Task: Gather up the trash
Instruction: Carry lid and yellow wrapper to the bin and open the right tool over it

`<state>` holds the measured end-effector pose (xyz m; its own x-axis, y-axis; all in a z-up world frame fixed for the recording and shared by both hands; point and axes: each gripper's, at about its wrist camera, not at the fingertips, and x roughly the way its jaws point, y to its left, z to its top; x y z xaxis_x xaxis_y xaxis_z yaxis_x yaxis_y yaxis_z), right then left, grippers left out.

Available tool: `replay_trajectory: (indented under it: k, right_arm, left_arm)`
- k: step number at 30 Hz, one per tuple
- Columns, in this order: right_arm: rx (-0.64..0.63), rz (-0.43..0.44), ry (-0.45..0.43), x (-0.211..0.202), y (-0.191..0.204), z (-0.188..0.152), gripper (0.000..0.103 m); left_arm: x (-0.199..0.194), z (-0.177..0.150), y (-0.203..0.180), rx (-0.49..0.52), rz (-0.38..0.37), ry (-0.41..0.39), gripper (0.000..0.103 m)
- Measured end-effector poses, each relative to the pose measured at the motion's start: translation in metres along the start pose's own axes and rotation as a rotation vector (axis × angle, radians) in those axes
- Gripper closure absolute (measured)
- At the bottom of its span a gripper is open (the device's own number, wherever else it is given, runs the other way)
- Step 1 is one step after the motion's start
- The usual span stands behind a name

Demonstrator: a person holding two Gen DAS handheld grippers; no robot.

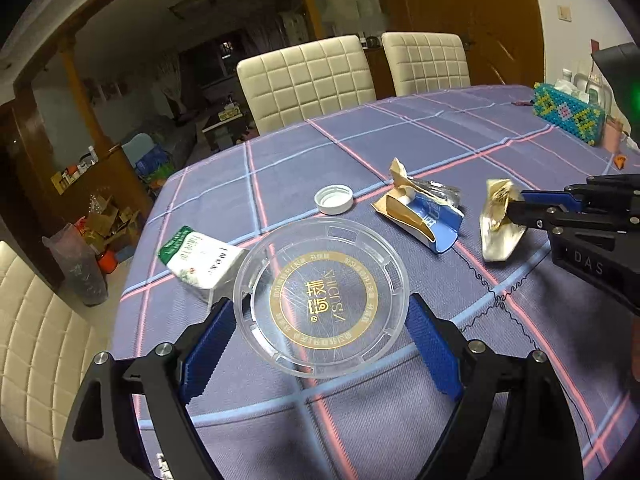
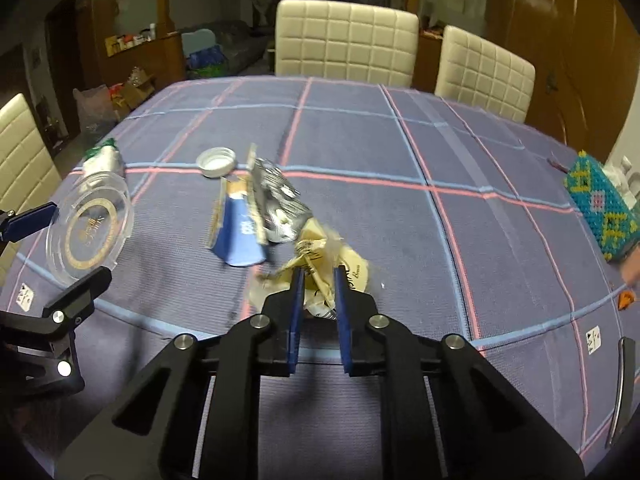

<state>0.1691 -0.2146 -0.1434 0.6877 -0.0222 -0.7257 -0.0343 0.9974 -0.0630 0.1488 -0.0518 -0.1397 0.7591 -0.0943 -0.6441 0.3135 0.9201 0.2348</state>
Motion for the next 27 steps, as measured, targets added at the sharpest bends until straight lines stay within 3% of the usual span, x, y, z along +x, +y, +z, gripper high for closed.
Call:
replay_trajectory:
  k: [9,27]
  right_arm:
    - [-0.082,0.057,-0.051,-0.025,0.037,0.011,0.09]
    - [-0.419,0.195,-0.101,-0.035,0.203,0.018,0.09]
  left_arm:
    - [-0.026,-0.015,0.034,-0.051,0.051,-0.036,0.02]
    - [-0.058,-0.076,0.14,-0.202,0.239,-0.008,0.02]
